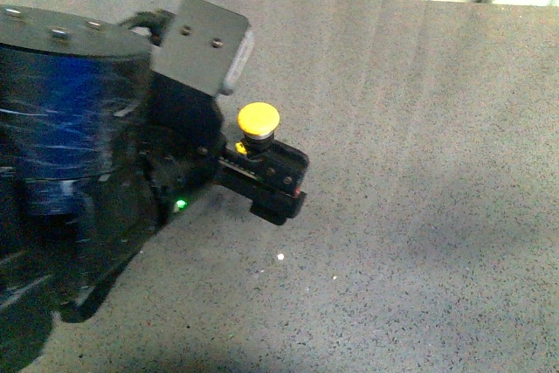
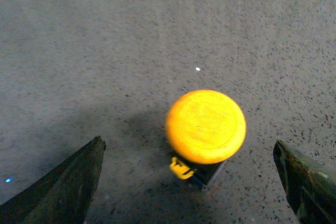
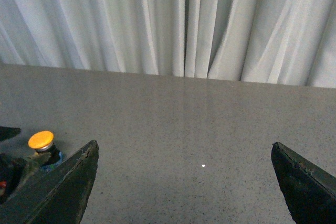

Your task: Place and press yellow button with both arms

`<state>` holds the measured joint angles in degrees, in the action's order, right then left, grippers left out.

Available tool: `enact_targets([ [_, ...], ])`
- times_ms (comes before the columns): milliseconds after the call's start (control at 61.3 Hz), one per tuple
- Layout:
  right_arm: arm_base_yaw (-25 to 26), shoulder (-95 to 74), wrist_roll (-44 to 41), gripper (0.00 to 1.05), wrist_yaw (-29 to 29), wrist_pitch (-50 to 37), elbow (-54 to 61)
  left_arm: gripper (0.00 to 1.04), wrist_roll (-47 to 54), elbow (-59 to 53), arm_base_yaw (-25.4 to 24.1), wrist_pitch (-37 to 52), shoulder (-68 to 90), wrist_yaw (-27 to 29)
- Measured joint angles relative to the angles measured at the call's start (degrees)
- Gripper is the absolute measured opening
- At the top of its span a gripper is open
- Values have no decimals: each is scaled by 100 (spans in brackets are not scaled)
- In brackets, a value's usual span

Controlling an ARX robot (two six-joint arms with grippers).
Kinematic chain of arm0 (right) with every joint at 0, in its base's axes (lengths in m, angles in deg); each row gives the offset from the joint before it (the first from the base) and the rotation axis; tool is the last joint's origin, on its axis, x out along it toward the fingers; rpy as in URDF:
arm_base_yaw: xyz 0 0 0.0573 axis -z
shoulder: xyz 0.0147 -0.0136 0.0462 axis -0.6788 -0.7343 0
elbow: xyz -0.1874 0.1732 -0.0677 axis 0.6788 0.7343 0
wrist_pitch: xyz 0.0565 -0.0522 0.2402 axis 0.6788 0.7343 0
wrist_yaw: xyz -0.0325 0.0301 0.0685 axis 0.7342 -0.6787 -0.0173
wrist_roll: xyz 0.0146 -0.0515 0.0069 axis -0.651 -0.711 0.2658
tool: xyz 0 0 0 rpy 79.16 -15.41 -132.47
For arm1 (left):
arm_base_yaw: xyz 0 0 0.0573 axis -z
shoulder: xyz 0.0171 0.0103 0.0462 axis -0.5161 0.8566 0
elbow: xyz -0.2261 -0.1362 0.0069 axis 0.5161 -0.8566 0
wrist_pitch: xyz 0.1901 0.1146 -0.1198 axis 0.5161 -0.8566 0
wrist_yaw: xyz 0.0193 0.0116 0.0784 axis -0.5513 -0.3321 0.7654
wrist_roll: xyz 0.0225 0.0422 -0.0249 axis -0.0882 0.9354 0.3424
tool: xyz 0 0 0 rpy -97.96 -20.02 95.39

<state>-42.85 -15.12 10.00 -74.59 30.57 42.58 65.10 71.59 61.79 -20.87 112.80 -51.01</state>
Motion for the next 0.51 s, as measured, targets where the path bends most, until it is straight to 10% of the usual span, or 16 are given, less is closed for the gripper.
enact_targets([
  [294, 0, 0, 0, 96, 0, 0, 2, 95, -1143, -1314, -1309, 188, -1952, -863],
  [359, 0, 0, -2, 96, -11, 0, 0, 77, -752, -1893, -1565, 1228, -2459, 284],
  [506, 0, 0, 0, 96, 15, 0, 2, 51, -435, -2516, -2151, 951, -3689, 214],
])
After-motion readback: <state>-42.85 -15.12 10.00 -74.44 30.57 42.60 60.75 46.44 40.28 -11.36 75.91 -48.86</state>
